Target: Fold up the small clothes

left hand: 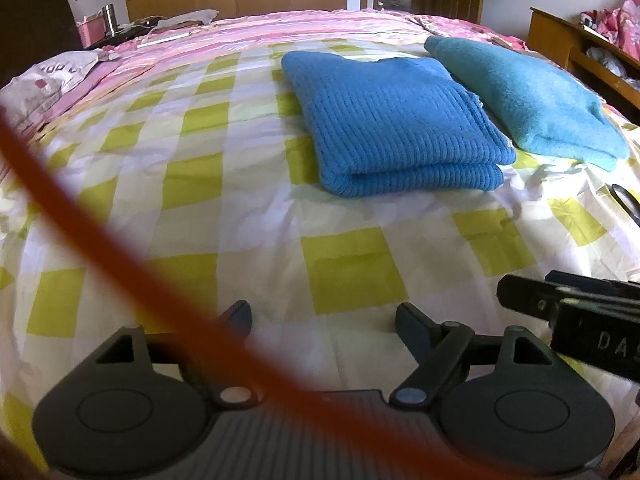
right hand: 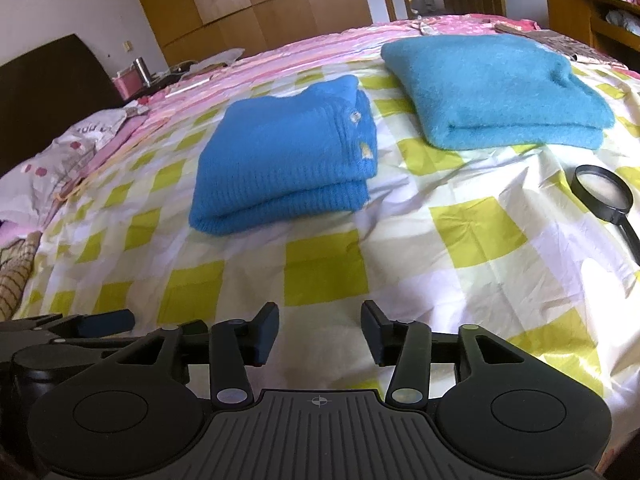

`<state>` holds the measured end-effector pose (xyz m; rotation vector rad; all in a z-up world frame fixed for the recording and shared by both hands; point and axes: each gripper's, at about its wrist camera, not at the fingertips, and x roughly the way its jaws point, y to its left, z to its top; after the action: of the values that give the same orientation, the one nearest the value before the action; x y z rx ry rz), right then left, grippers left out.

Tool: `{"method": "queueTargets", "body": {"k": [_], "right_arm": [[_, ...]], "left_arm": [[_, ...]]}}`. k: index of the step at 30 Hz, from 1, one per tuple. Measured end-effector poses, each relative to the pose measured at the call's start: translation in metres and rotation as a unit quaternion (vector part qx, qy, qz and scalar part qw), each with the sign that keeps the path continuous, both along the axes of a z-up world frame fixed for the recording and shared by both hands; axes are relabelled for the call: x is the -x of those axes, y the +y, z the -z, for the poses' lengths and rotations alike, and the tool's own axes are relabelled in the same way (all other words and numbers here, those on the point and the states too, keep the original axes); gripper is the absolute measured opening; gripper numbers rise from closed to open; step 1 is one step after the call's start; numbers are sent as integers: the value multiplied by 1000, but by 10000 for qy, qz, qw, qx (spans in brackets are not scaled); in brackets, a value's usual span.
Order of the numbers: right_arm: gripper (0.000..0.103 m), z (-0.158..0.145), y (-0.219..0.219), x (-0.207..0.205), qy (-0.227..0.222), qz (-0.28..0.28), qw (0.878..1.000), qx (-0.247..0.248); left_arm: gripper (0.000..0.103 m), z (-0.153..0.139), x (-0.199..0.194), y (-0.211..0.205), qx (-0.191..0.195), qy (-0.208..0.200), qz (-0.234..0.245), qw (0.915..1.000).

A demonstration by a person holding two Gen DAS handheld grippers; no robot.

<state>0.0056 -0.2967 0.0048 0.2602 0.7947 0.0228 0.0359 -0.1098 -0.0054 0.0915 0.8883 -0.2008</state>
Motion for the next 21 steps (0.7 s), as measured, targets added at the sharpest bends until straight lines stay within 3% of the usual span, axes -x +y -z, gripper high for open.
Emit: {"method": "queueTargets", "body": {"k": [6, 21], "right_arm": [[48, 0, 8, 4, -13, -64, 9999, 160], [49, 2, 12, 10, -4, 27, 9996, 281]], "left_arm": [[92, -1, 4, 2, -115, -8, -55, 9999], [94, -11, 14, 10, 31, -152, -117, 9998]]}}
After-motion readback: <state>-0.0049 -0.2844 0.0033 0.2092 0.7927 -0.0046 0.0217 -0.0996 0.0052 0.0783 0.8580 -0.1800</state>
